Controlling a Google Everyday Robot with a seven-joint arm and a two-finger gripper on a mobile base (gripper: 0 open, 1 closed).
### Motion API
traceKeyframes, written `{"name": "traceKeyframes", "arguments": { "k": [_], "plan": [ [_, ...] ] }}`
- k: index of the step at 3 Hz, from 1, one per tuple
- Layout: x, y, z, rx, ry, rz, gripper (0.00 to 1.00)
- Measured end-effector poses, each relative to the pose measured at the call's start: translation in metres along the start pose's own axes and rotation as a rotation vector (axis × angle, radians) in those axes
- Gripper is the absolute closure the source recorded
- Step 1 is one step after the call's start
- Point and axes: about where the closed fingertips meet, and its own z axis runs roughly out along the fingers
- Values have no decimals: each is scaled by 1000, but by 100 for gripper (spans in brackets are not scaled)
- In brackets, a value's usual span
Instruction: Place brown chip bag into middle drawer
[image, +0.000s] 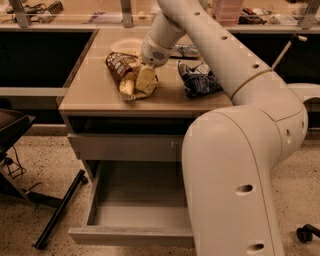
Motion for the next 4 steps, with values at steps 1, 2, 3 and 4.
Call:
{"name": "traceKeyframes", "arguments": {
  "k": [1, 2, 3, 4],
  "plan": [
    [-1, 0, -2, 0, 0, 0, 100],
    [-12, 8, -24, 53, 97, 47, 100],
    [-2, 58, -77, 84, 302, 165, 100],
    [-25, 93, -173, 228, 354, 223, 100]
  ]
}}
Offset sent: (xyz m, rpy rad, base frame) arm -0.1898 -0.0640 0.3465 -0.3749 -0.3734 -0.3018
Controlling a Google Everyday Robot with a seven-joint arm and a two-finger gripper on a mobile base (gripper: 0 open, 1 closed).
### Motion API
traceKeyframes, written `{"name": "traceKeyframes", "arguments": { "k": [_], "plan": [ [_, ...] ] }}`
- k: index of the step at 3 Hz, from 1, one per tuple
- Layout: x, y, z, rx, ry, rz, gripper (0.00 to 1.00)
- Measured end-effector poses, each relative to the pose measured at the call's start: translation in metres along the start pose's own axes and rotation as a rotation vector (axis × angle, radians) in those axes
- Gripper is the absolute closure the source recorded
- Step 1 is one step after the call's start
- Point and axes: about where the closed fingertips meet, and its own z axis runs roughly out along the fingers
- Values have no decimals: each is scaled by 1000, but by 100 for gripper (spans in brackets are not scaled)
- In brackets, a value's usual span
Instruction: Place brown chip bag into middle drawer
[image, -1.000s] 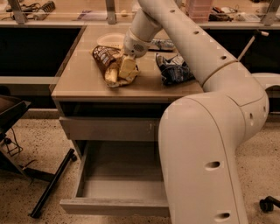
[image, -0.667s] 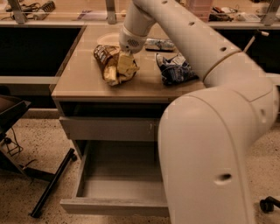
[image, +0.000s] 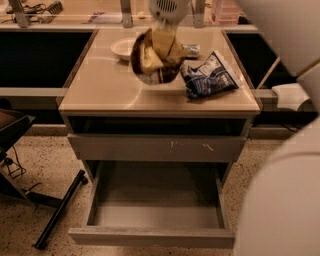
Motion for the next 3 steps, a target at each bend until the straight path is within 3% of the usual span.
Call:
{"name": "traceKeyframes", "arguments": {
  "k": [1, 2, 3],
  "plan": [
    [20, -2, -145, 240, -120, 37, 100],
    [17, -7, -190, 330, -210, 47, 100],
    [17, -20, -178, 298, -207, 76, 100]
  ]
}}
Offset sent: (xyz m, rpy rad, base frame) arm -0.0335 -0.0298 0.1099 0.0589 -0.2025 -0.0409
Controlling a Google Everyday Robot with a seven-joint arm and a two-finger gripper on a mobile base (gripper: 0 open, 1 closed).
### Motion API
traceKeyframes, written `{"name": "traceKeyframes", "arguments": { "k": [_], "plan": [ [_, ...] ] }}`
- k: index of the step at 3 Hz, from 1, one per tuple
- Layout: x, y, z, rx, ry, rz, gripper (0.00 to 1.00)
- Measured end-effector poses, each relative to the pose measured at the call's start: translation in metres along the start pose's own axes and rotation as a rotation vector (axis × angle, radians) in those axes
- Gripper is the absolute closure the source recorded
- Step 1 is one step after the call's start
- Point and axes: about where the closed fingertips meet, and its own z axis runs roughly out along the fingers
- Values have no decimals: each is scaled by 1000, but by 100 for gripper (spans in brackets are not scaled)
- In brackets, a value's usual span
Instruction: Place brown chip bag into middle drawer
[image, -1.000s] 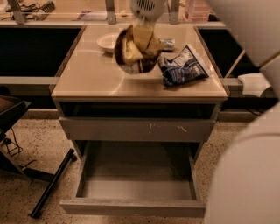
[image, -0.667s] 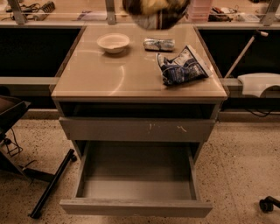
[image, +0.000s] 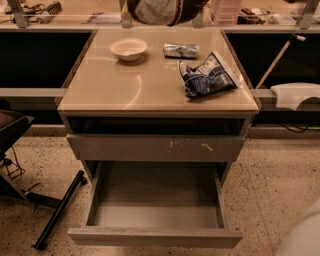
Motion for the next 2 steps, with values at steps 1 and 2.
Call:
{"name": "traceKeyframes", "arguments": {
  "k": [1, 2],
  "plan": [
    [31, -38, -26, 58, -34, 107, 100],
    [77, -54, -94, 149, -105, 214, 100]
  ]
}}
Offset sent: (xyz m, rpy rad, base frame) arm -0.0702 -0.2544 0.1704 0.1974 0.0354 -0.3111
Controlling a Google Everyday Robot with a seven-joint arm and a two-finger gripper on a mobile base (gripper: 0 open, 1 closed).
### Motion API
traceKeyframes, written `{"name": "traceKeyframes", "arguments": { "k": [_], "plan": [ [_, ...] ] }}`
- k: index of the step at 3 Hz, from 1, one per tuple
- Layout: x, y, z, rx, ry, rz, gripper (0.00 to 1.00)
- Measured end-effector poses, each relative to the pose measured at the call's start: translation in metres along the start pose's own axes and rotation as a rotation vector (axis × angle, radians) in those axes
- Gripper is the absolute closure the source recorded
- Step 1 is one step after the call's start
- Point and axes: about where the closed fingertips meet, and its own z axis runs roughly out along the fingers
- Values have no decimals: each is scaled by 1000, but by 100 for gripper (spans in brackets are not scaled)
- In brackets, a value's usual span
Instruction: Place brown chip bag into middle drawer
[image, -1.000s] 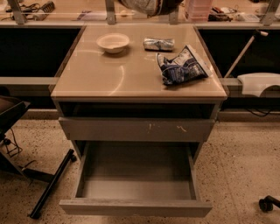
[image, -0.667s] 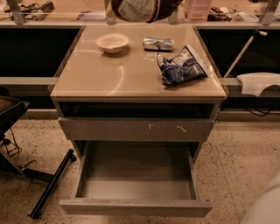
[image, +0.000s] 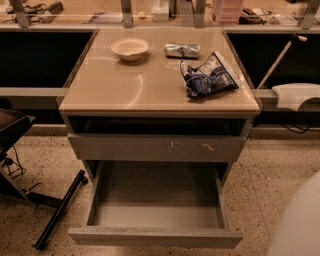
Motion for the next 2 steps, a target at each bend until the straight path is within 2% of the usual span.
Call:
{"name": "traceKeyframes", "arguments": {
  "k": [2],
  "plan": [
    [-5, -16, -10, 58, -59, 10, 100]
  ]
}}
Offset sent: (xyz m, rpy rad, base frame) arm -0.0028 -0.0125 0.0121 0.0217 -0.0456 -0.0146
